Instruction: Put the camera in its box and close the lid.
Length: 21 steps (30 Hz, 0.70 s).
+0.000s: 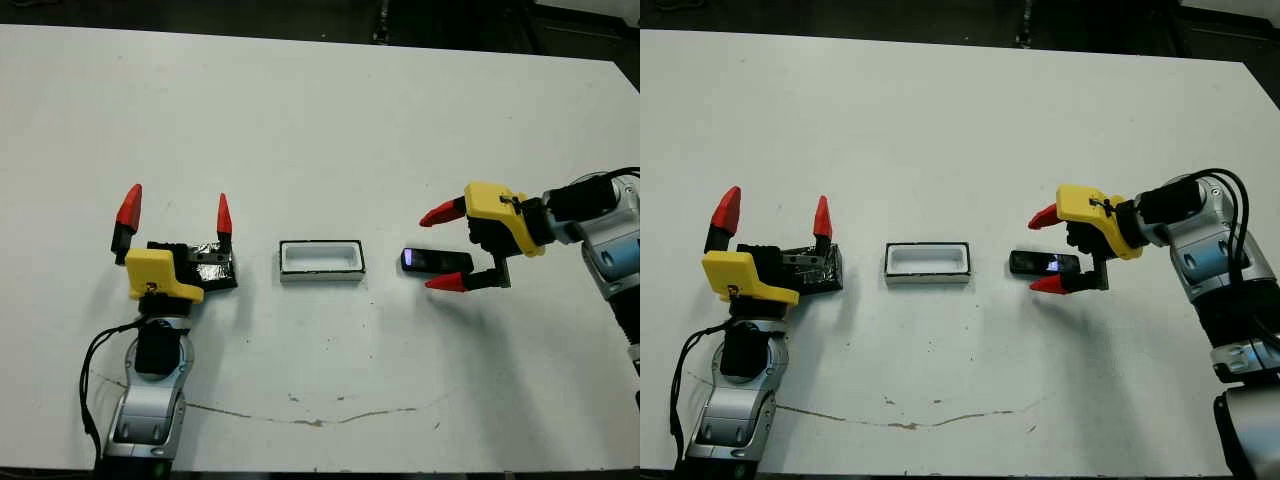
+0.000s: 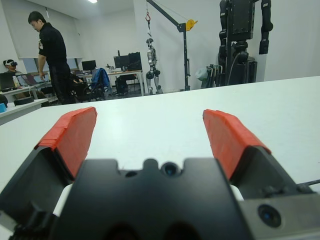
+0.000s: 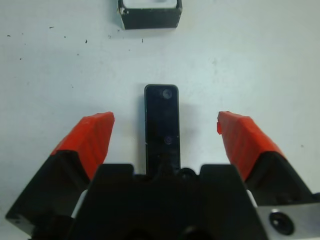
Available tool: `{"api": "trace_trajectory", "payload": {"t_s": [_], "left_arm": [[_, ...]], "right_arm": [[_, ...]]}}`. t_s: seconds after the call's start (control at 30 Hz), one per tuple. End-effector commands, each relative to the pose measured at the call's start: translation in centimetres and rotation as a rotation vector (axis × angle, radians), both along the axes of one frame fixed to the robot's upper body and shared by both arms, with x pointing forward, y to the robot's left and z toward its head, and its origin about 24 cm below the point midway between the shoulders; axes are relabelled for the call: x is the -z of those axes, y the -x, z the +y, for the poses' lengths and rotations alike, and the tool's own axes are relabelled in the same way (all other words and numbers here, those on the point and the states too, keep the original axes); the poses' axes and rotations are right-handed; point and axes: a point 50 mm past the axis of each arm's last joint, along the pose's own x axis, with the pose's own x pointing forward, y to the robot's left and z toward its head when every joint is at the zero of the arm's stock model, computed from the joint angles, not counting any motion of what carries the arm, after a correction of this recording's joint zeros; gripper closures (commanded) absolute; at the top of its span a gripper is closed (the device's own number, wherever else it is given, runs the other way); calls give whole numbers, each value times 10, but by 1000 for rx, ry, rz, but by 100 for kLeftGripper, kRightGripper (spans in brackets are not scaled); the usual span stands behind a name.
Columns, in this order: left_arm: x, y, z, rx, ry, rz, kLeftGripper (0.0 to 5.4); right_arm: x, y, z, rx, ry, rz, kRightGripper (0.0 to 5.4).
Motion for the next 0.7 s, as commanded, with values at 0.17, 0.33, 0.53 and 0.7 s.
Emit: {"api": "trace_trajectory", "payload": {"t_s": [0.17, 0.33, 0.53, 0.7], "left_arm": [[4, 2, 2, -7, -3, 22, 0], [4, 2, 2, -4, -8, 21, 0], [4, 2, 2, -5, -11, 21, 0], [4, 2, 2, -4, 0, 19, 0]], "right_arm": [[9, 4, -1, 37, 20, 35, 130], [13, 4, 0, 34, 17, 51, 215], [19, 5, 0, 44, 17, 71, 316], [20, 4, 0, 24, 31, 80, 374]]}}
